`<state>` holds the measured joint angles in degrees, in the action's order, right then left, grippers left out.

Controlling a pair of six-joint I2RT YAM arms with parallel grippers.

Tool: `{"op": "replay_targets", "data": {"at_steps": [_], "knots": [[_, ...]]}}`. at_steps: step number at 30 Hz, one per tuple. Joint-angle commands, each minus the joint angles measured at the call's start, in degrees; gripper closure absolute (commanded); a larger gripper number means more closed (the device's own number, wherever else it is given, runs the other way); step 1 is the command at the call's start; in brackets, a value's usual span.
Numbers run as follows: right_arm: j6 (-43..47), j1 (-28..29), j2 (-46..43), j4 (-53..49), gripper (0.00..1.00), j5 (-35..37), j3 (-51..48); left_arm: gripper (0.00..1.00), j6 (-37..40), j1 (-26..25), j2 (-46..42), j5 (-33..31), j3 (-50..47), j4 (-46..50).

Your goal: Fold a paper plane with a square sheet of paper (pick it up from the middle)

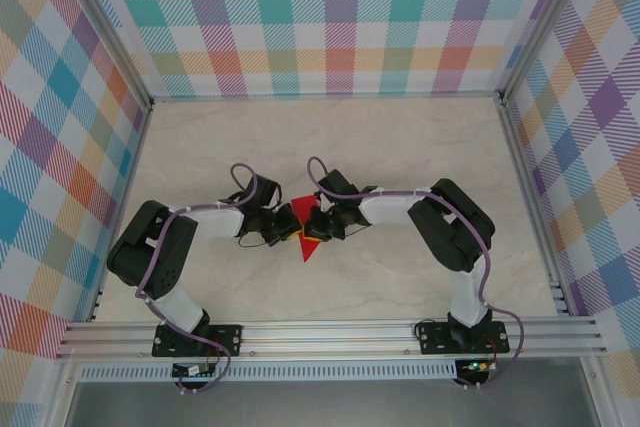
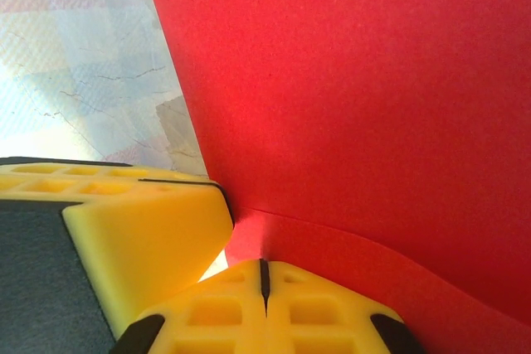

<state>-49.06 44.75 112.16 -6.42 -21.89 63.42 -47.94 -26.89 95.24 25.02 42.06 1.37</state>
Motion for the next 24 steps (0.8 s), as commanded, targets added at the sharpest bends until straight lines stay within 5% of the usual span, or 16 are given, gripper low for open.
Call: {"op": "replay_targets", "data": {"at_steps": [1, 24], "knots": [[-0.8, -0.5, -3.3, -0.9, 0.99, 0.9, -1.8, 1.0, 1.7, -0.5, 2.3, -2.9, 0.1, 5.3], [-0.3, -3.7, -3.3, 0.1, 1.0, 2.8, -7.1, 1.0, 4.0, -1.1, 2.7, -6.6, 1.6, 10.9]]}}
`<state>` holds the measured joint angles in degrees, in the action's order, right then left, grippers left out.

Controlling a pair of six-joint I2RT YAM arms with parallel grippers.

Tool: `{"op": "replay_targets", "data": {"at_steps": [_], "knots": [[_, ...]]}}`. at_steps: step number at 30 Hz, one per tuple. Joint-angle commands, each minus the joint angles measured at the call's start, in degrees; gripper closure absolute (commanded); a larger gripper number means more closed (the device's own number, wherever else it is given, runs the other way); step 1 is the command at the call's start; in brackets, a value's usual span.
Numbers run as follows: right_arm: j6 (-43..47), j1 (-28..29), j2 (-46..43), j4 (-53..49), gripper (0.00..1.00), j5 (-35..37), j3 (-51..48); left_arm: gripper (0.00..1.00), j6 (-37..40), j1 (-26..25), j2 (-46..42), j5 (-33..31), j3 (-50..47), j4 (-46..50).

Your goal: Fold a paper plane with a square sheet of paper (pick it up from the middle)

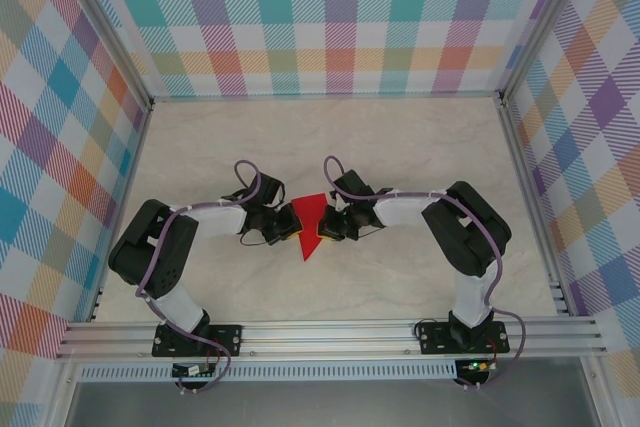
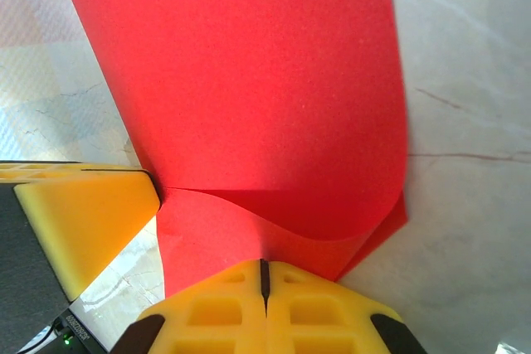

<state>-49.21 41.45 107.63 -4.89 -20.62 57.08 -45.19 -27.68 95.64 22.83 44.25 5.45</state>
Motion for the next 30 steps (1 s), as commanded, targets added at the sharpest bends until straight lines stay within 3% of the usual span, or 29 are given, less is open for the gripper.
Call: {"op": "replay_targets", "data": {"at_steps": [1, 6, 16, 22, 30], "knots": [[-0.1, -0.5, 0.5, -0.9, 1.0, 1.2, -0.7, 1.0, 1.2, -0.2, 2.3, -4.2, -0.6, 6.6], [0.4, -1.4, -2.3, 0.9, 0.99, 0.0, -0.2, 1.0, 1.2, -0.3, 2.3, -4.1, -0.4, 6.8], [-0.8, -3.1, 1.2, -0.2, 1.0, 2.5, -2.1, 1.0, 1.1, -0.3, 2.5, -3.8, -0.6, 6.6], [-0.4, -3.7, -3.4, -0.3, 1.0, 1.9, -0.5, 1.0, 1.1, -0.4, 2.4, -3.8, -0.7, 6.6], [-0.9, -4.6, 1.4, -0.8, 1.0, 2.9, -0.9, 1.0, 1.1, -0.3, 2.2, -3.8, -0.8, 6.8]]}}
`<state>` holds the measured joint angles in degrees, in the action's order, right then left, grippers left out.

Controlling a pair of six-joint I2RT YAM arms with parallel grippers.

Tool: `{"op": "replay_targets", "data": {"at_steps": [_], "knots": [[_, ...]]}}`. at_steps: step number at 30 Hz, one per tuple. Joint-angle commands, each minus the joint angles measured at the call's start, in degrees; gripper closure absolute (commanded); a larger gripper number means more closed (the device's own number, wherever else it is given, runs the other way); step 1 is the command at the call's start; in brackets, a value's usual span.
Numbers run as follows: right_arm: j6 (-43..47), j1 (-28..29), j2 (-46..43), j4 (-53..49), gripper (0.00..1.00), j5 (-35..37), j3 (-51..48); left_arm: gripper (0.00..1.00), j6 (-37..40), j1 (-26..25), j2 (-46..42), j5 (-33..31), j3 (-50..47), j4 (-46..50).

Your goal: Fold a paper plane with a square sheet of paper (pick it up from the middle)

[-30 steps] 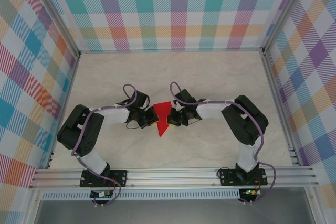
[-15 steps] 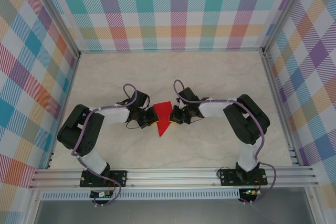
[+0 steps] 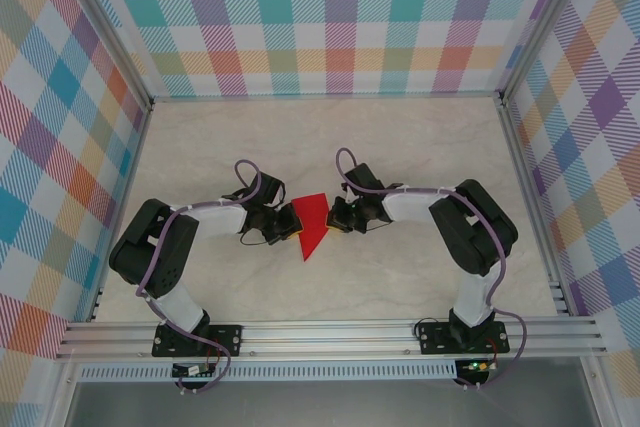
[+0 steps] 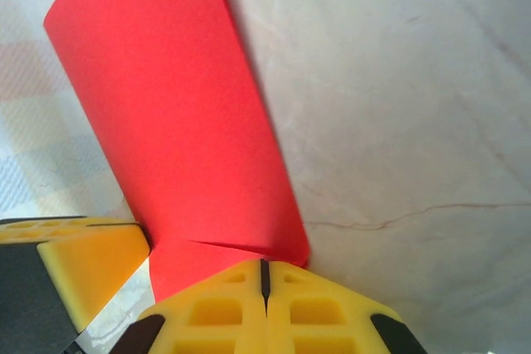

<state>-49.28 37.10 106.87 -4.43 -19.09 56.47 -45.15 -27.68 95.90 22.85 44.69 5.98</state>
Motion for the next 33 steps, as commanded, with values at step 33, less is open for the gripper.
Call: {"op": "replay_targets", "data": {"at_steps": [33], "knots": [[-7.6, 1.5, -7.2, 7.8, 0.99, -7.5, -4.7, 1.0, 0.8, -0.5, 1.9, -4.6, -1.5, 5.9]]}}
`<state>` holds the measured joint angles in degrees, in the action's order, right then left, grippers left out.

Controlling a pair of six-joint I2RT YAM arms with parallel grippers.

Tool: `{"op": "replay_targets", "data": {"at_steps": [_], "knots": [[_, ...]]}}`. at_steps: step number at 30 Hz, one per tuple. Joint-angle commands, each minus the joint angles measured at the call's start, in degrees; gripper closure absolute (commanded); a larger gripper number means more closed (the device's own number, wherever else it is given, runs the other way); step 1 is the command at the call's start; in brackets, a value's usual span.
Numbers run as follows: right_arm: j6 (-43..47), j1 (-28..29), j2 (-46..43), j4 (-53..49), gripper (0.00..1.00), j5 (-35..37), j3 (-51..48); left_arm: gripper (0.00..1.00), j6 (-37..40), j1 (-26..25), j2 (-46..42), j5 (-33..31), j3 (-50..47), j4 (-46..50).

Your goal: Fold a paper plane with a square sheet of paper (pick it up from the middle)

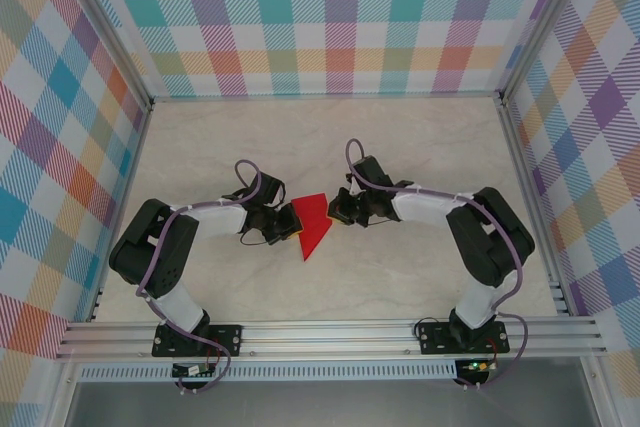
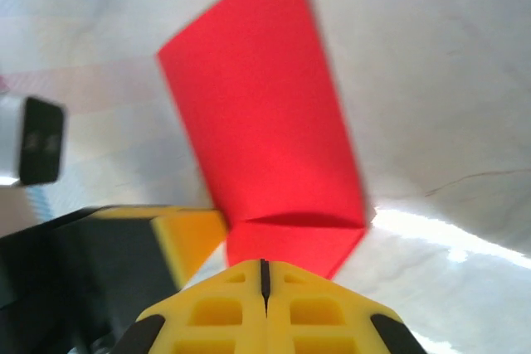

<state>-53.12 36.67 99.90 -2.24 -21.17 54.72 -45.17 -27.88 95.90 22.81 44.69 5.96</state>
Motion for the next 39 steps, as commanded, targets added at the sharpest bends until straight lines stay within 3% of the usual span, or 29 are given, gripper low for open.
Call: {"op": "replay_targets", "data": {"at_steps": [1, 10, 20, 31, 39], "knots": [[-4.5, 2.8, -0.1, 7.0, 0.99, -6.3, -3.9, 1.0, 0.8, -0.3, 1.9, -4.5, -1.5, 5.9], [-6.9, 8.2, 3.5, 11.5, 0.99, -9.1, -5.2, 1.0, 0.8, -0.4, 2.0, -4.7, -1.5, 5.9], [-6.0, 8.9, 8.4, 10.1, 1.0, -8.6, -4.6, 1.0, 0.7, -0.4, 2.0, -4.7, -1.4, 5.9], [-1.7, 10.3, 4.2, 4.9, 0.99, -6.1, -2.5, 1.0, 0.6, -0.4, 2.0, -4.8, -1.8, 5.7], [-0.6, 11.9, 8.2, 3.6, 1.0, -4.9, -1.7, 1.0, 0.5, -0.5, 1.9, -4.8, -1.9, 5.6]]}}
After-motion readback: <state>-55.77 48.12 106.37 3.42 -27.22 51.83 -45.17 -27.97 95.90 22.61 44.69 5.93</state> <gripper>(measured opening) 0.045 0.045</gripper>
